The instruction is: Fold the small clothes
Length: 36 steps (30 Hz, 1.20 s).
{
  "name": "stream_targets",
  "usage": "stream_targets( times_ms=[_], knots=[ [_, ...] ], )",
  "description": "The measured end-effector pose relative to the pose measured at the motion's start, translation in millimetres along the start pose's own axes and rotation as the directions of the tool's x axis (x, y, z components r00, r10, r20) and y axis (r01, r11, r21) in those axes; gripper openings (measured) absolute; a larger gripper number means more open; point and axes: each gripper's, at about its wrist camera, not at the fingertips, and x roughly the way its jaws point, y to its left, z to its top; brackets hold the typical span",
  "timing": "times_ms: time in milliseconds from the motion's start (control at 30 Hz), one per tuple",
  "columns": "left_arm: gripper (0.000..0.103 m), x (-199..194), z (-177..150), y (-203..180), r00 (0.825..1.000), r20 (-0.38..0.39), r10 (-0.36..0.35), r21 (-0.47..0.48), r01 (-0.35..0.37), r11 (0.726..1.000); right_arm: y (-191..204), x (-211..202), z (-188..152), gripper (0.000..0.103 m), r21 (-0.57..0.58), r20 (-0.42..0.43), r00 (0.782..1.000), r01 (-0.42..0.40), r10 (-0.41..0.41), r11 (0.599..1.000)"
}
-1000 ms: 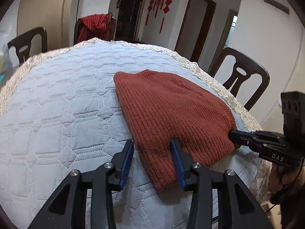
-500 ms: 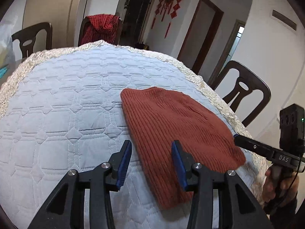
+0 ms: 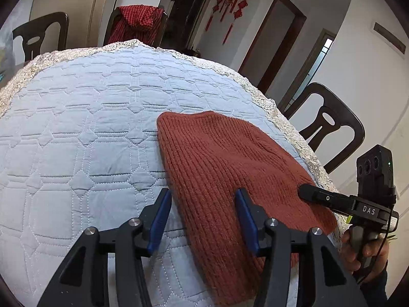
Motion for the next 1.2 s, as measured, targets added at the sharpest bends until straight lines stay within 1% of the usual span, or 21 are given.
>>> stream_targets(
  times_ms=[367, 467, 633, 667, 767, 833, 900, 967, 1100, 1200],
  knots=[
    [0.057, 7, 1, 2, 0.999, -0.012, -0.041, -0.018, 0.041, 0.999, -3, 3, 4, 0.050, -0.001, -0.021, 1.000, -0.014, 0.014, 1.000],
    [0.057, 7, -4, 5, 0.998, -0.018, -0.064, -0.038, 0.063, 0.997, -1, 3, 3, 0.047, -0.013, -0.034, 0.999, -0.010, 0.009, 1.000],
    [0.058, 16, -2, 2, 0.997, -0.031, -0.071, -0.034, 0.070, 0.997, -4, 7, 7, 0.043, -0.010, -0.040, 0.999, -0.019, 0.019, 1.000],
    [0.057, 17, -1, 1, 0.997, -0.035, -0.071, -0.029, 0.070, 0.997, -4, 8, 8, 0.042, -0.014, -0.040, 0.999, -0.017, 0.016, 1.000],
    [0.048, 15, 1, -4, 0.997, -0.035, -0.065, -0.007, 0.065, 0.998, -1, 8, 8, 0.034, -0.020, -0.039, 0.999, -0.016, 0.015, 1.000],
    [0.036, 9, 3, -7, 0.998, -0.026, -0.064, 0.007, 0.064, 0.998, 1, 5, 8, 0.030, -0.016, -0.034, 0.999, -0.019, 0.019, 1.000],
    [0.034, 2, 7, -6, 0.997, -0.014, -0.081, 0.007, 0.081, 0.997, 5, 2, 8, 0.029, -0.018, -0.027, 1.000, -0.017, 0.016, 1.000],
    [0.033, -6, 11, -3, 0.995, -0.005, -0.104, -0.002, 0.104, 0.995, 13, -3, 8, 0.028, -0.023, -0.012, 0.999, -0.032, 0.032, 0.999],
    [0.033, -28, 20, 7, 0.994, 0.046, -0.103, 0.011, 0.103, 0.995, 32, -7, 13, 0.027, -0.052, 0.005, 0.997, -0.073, 0.073, 0.996],
    [0.033, -42, 30, 24, 0.993, 0.080, -0.082, 0.006, 0.082, 0.997, 52, 4, 21, 0.027, -0.080, 0.009, 0.994, -0.105, 0.106, 0.991]
  ],
)
